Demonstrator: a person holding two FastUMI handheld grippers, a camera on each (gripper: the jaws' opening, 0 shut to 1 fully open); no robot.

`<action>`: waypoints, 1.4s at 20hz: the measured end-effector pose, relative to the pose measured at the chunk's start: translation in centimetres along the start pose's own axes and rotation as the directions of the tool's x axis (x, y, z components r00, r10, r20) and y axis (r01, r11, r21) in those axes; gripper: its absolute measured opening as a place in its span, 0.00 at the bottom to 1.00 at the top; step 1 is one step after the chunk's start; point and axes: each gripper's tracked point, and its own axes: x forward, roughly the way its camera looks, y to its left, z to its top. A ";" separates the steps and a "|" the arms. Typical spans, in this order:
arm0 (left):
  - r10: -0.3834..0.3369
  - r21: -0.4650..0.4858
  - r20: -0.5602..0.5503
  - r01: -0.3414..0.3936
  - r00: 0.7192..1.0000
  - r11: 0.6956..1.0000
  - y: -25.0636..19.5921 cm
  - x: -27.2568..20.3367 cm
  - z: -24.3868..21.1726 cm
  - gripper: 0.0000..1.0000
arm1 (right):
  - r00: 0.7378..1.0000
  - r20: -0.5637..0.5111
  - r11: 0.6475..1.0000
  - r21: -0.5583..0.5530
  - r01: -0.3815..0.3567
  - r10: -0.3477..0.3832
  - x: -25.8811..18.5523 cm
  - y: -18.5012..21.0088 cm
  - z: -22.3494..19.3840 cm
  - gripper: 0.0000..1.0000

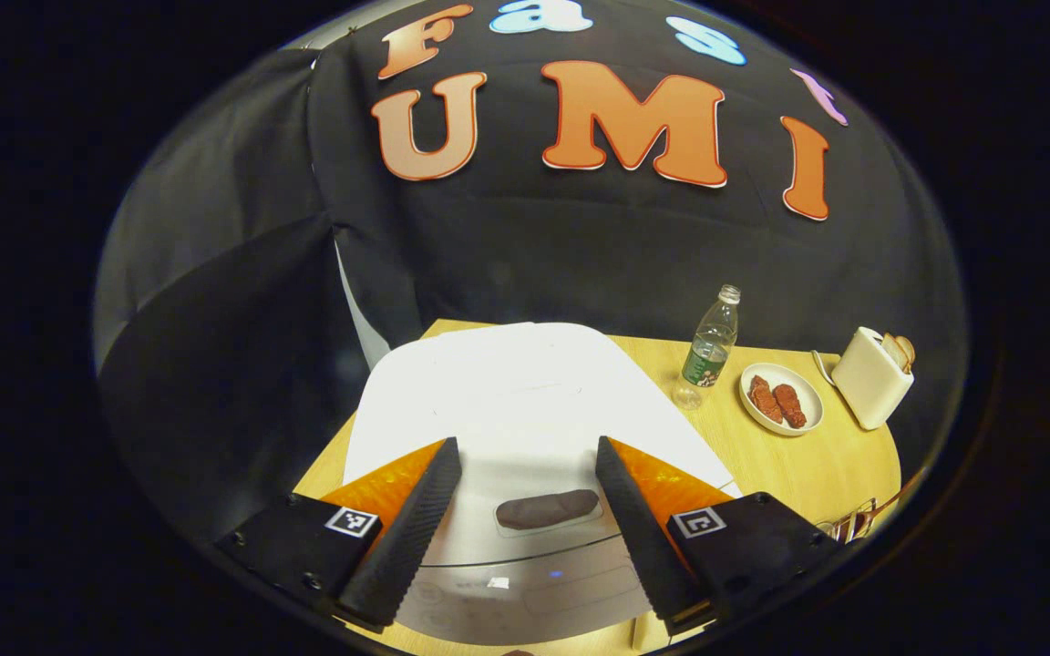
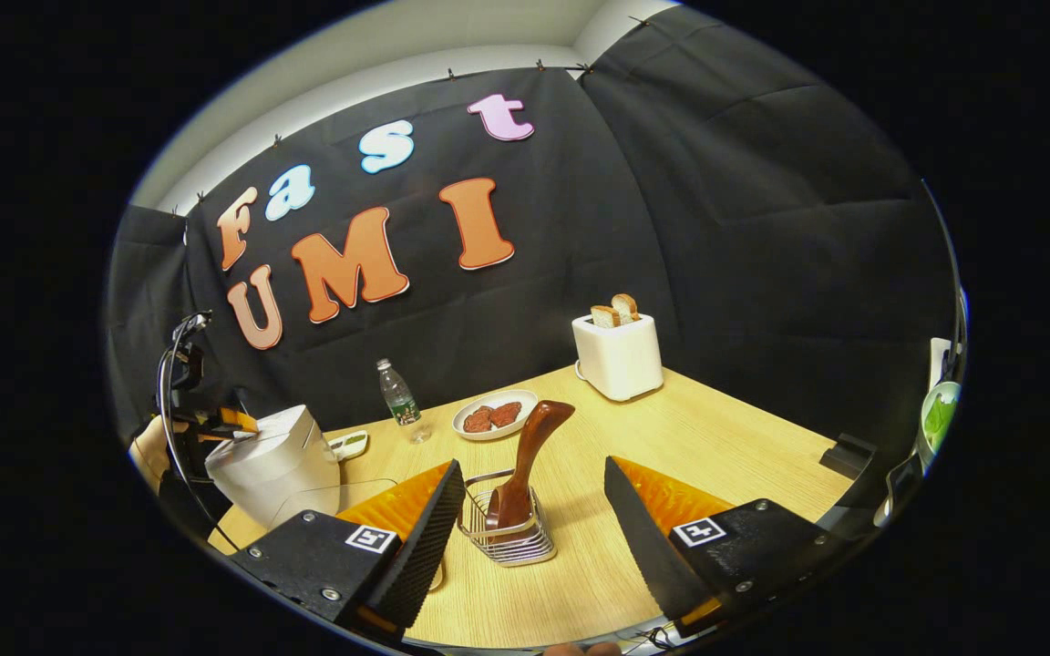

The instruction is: Close the left gripper, press the button to open the rice cooker; take a wooden spoon from the chopstick holder with the right hand, scoop a spoonful of rice and pour it into the rice cooker, then put the wooden spoon back into the chopstick holder.

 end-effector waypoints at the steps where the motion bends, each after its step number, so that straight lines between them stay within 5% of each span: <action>1: -0.013 0.002 0.004 0.013 1.000 1.000 -0.1 0.0 -0.2 1.00 | 1.000 -0.004 1.000 0.005 -0.003 0.003 0.1 0.2 -0.1 0.95; 8: -0.021 0.038 0.080 0.018 0.997 0.999 -0.5 0.3 -0.5 1.00 | 0.999 -0.032 1.000 -0.015 -0.004 0.003 1.0 0.4 -1.2 0.94; 13: 0.003 0.045 0.139 -0.010 0.990 0.999 1.3 -1.6 1.2 1.00 | 0.999 0.004 0.997 -0.060 0.043 -0.043 1.6 -1.1 2.5 0.95; 21: -0.032 -0.035 0.348 0.047 0.937 0.998 6.7 -13.5 11.6 1.00 | 0.992 0.119 0.985 -0.166 0.056 -0.036 0.8 0.7 11.4 0.94; 28: -0.047 -0.006 0.483 0.057 0.874 0.998 10.8 -24.5 16.9 1.00 | 0.965 0.260 0.972 -0.234 0.027 0.035 -1.7 7.1 21.7 0.94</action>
